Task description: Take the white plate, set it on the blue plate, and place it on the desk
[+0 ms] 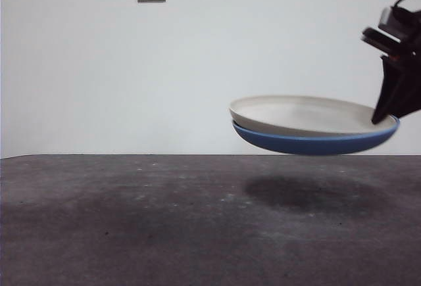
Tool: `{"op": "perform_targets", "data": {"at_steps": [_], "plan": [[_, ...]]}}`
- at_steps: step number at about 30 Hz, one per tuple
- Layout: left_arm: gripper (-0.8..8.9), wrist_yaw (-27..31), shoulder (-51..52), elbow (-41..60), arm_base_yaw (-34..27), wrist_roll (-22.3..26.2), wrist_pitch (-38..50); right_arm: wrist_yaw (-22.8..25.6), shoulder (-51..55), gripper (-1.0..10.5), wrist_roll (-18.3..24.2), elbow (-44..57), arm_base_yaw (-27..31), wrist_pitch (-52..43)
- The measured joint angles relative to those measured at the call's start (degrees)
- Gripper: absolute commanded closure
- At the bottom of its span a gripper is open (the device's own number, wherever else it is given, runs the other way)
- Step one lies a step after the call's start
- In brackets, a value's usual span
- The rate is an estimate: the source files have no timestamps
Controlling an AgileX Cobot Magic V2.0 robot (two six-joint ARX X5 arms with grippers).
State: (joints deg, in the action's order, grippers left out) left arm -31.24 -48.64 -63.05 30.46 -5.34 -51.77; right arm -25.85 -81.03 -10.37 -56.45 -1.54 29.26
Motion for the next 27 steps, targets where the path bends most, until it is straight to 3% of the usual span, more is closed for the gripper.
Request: {"op": "perform_targets", "data": {"at_steps": [7, 17, 27], "plan": [[5.02, 0.00, 0.00, 0.00, 0.00, 0.00, 0.02, 0.39, 0.55, 9.4, -2.99, 0.00, -6.56, -2.32], [5.02, 0.00, 0.00, 0.00, 0.00, 0.00, 0.00, 5.05, -3.39, 9.4, -9.22, 0.00, -18.34, -10.45], [5.02, 0.00, 0.00, 0.00, 0.00, 0.00, -0.17, 6.62, -13.18, 9.4, -15.41, 0.00, -22.38, -18.97]]}}
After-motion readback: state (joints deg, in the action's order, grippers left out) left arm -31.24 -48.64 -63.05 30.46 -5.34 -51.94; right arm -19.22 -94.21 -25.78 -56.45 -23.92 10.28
